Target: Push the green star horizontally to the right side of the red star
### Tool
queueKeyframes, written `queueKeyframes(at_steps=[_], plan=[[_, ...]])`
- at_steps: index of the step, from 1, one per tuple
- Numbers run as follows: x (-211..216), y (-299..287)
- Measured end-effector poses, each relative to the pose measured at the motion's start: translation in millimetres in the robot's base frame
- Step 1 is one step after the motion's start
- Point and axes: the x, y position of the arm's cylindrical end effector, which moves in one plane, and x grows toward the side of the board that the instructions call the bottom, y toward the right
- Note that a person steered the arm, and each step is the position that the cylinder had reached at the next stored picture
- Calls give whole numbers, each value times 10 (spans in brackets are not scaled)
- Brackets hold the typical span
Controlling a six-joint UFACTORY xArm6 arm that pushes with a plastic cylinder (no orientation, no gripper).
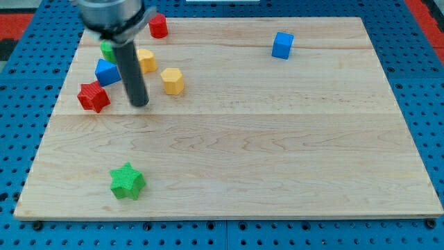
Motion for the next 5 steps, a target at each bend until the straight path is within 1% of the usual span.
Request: queueKeyframes(at_steps=[1, 2, 3, 4, 5], plan=[[734, -590], [1366, -902], [1607, -346], [1460, 413], [834, 879]])
